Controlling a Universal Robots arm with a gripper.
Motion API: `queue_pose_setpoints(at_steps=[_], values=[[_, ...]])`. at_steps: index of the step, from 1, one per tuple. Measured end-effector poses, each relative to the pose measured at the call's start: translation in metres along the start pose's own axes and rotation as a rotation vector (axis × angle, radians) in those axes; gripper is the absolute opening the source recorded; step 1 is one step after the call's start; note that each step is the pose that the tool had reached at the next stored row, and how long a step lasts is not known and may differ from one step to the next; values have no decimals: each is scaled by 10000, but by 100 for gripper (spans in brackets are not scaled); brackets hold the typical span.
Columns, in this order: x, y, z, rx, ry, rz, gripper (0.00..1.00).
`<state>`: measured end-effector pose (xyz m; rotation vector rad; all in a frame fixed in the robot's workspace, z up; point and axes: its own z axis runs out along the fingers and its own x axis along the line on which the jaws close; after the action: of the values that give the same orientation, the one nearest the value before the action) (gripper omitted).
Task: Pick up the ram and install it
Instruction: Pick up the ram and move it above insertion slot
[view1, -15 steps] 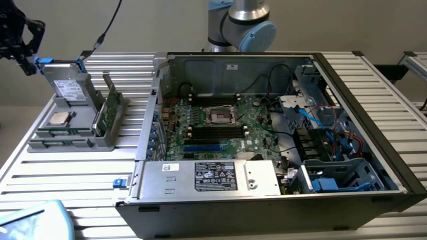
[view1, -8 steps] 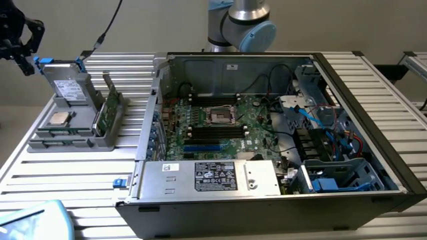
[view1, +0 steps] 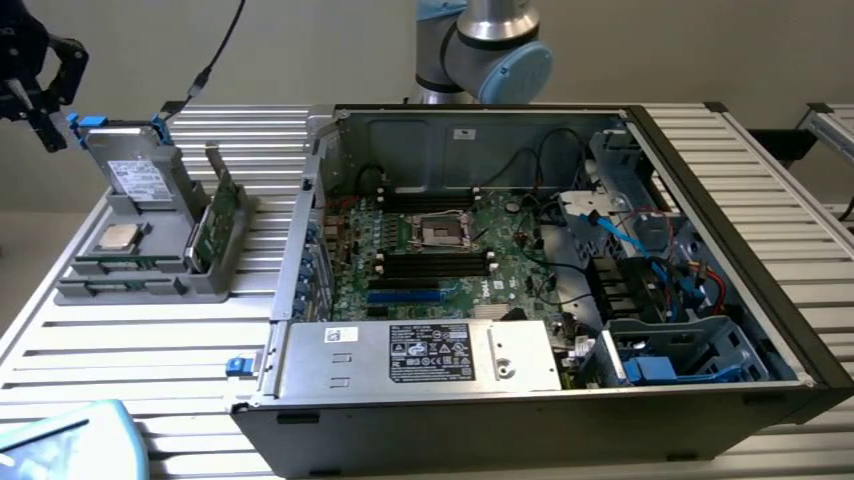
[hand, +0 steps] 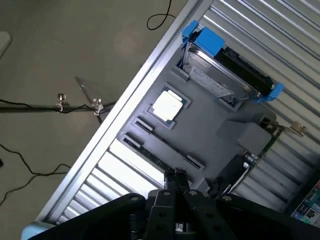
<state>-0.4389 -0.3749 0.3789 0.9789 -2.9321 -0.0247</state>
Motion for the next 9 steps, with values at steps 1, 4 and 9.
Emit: queue_pose_setpoints(at_steps=[1, 4, 9], values=[[0, 0, 1, -3, 19, -186, 11], [0, -1, 2, -13, 80, -731, 11], [0, -1, 5, -21, 173, -1634, 11]])
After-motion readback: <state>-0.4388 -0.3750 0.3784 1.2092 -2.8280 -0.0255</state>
